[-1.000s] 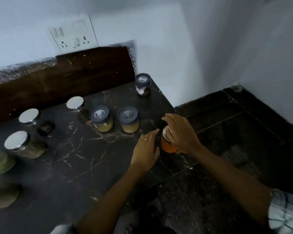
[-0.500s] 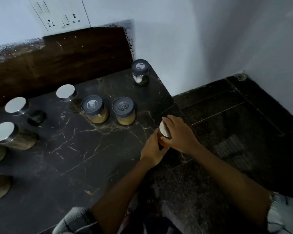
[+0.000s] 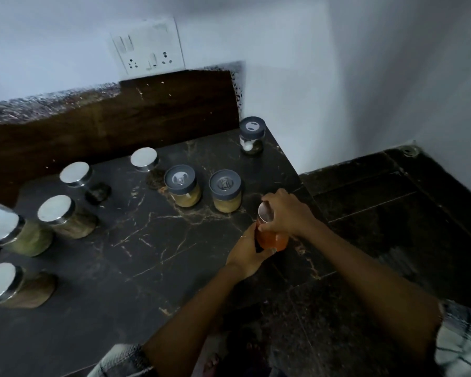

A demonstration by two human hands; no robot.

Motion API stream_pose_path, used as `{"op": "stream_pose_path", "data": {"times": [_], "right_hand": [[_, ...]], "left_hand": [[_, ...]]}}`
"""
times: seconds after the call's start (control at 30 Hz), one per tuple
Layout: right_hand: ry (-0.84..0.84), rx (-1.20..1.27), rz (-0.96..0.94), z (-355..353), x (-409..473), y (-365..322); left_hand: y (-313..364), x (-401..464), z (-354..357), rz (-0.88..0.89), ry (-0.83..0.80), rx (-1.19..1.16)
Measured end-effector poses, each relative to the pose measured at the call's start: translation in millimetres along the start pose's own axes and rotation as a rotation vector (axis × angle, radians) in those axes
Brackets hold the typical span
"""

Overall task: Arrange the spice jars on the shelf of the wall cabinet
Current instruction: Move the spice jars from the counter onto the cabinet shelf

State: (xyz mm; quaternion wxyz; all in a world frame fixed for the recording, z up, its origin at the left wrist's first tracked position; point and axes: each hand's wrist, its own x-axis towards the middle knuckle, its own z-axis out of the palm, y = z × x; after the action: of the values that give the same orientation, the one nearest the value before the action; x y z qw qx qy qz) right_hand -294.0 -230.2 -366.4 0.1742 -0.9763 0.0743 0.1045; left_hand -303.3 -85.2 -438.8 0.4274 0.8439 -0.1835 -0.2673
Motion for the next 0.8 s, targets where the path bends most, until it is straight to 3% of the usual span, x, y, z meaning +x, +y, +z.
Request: {"op": "stream_pose_path", "data": {"times": [0.4, 0.67, 0.8], "right_hand": [[-0.140, 0.017, -0.348, -74.0, 11.4, -131.4], [-0.242, 0.064, -0.523, -98.4, 1.7, -188.4], [-0.257, 0.078, -0.566, -104.6, -5.4, -203.2]], "left_hand": [[-7.0, -53.7, -102.9, -0.001, 0.249, -0.234], [-13.1, -88.2, -144.4, 0.061, 0.301, -0.265], [-14.2, -100.6, -150.6, 0.076, 0.400, -0.270]]}}
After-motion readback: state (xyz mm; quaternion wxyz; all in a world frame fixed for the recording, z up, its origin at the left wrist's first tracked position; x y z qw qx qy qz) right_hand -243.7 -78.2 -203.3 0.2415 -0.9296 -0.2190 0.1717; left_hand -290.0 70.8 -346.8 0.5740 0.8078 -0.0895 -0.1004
